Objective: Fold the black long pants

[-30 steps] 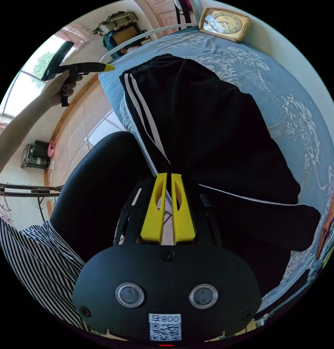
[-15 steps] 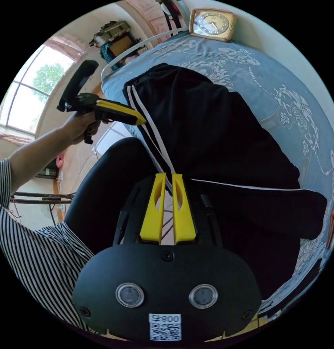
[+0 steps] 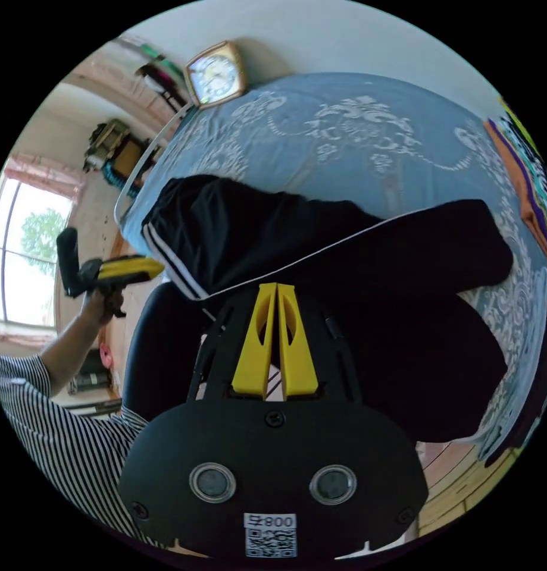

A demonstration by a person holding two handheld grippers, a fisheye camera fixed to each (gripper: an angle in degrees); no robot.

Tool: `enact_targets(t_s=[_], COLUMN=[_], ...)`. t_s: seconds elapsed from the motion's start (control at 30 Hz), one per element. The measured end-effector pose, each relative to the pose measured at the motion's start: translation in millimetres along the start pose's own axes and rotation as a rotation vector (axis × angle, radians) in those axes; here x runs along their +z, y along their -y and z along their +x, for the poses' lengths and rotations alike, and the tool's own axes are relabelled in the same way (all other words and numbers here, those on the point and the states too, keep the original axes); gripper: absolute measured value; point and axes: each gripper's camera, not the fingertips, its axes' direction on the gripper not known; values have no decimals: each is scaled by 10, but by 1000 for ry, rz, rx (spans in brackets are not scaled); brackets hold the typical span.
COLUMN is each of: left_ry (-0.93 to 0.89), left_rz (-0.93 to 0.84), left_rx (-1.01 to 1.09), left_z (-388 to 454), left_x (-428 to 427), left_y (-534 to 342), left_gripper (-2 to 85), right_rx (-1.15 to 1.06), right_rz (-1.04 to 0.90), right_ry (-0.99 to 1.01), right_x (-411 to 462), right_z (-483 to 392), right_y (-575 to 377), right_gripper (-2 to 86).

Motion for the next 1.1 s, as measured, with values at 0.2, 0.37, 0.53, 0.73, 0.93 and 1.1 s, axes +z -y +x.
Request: enact_targets(t_s=[0.2, 0.37, 0.53, 0.73, 0.93, 1.1], left_ry=[-114, -106, -92, -74, -59, -51], left_rz=[-65, -125, -196, -206, -185, -137], left_rx=[84, 125, 145, 150, 162, 216], left_z=[811, 1348, 1799, 2295, 2801, 3350], left_x=[542, 846, 1082, 1094, 931, 648], left_y=[806, 1376, 1732, 2036, 2318, 2534], left_gripper=[35, 42, 43, 33, 17, 12], right_rx=[187, 272, 327, 367, 390, 346], right_rz=[41, 12, -55, -105, -63, 43], right_ry=[-109, -170, -204, -198, -99, -15], right_x=[-118, 2, 256, 539, 561, 374], right_z=[728, 1121, 1388, 1667, 1933, 2031], right_y=[217, 427, 526, 451, 243, -96], right_gripper=[51, 71, 77, 63, 29, 22])
